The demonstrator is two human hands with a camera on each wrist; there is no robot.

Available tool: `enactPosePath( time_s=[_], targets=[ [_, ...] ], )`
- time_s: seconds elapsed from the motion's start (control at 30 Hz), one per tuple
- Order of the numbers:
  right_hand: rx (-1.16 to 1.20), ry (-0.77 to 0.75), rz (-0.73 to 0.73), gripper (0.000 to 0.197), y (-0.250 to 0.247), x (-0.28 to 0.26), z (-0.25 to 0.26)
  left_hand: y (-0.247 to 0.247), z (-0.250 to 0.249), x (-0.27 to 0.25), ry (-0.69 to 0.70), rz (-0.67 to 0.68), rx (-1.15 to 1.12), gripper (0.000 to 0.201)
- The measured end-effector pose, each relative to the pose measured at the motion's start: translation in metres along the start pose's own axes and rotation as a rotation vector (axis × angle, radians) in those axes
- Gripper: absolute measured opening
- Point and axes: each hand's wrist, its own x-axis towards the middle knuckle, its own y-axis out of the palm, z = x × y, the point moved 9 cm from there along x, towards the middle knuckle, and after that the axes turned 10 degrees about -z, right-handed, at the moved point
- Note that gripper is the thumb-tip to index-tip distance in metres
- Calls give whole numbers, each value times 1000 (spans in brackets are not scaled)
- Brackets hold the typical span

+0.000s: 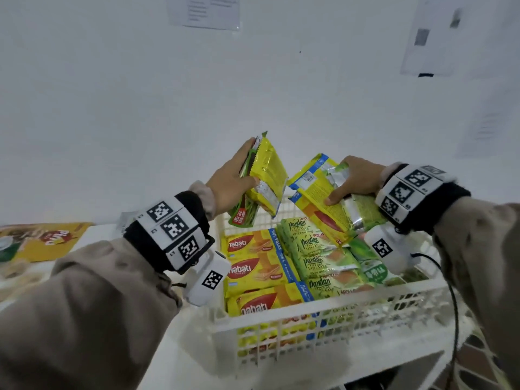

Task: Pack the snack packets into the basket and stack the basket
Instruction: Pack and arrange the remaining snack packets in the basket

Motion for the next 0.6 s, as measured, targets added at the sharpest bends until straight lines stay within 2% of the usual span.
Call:
enactPosePath(
  time_s=[0.2,0.3,0.33,0.4,0.43,0.53,0.6],
  targets=[
    [-86,2,119,63,23,35,-21,22,14,10,30,154,450,66],
    [-133,-15,188,79,34,57,-44,44,18,6,46,303,606,65],
    [-137,-21,210,73,36,60,-50,50,22,4,35,357,667,66],
    [-165,-2,227,41,39,65,-66,62,33,1,19,441,799,65],
    [-172,2,224,38,40,68,-74,66,37,0,13,472,857,64],
    [-231,20,177,67,43,76,-97,79,45,-5,1,580,964,66],
    [-248,14,194,91,55,88,-114,84,53,-9,-39,665,1002,71]
  ],
)
